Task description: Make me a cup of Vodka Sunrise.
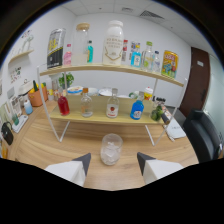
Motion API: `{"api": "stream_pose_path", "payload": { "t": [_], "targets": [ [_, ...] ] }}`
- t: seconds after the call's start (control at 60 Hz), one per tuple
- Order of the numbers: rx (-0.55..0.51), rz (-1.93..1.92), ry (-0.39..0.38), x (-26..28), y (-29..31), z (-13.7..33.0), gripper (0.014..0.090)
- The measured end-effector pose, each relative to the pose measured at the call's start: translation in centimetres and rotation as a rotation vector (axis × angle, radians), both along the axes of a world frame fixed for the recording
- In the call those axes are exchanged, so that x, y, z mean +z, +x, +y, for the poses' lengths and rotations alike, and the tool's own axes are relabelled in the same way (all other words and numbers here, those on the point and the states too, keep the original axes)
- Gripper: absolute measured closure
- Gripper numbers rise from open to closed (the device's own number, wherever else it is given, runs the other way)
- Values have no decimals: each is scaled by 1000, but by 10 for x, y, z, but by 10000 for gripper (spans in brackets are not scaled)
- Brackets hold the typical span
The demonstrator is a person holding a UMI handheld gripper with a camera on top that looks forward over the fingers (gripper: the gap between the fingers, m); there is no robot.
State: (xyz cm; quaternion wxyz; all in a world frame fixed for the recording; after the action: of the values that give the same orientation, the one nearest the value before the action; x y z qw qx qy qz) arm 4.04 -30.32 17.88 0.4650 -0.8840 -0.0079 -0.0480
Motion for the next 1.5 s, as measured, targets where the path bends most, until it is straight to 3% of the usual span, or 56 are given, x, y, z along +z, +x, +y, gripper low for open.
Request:
{"api": "stream_pose_path", "payload": {
  "t": [0.233,0.45,0.633,0.75,0.983,1.117,1.367,1.5],
  "targets": [
    [-6,8,-4,-5,-15,-29,180],
    [37,92,32,-20,-76,-37,181],
    [103,149,133,-2,-133,18,181],
    [101,152,203,9,-151,68,182],
    [68,136,271,22,-167,149,212],
    [56,139,274,17,-175,174,298],
    [35,94,259,4,-177,191,677],
    [47,101,259,5,-178,189,695]
  ]
}}
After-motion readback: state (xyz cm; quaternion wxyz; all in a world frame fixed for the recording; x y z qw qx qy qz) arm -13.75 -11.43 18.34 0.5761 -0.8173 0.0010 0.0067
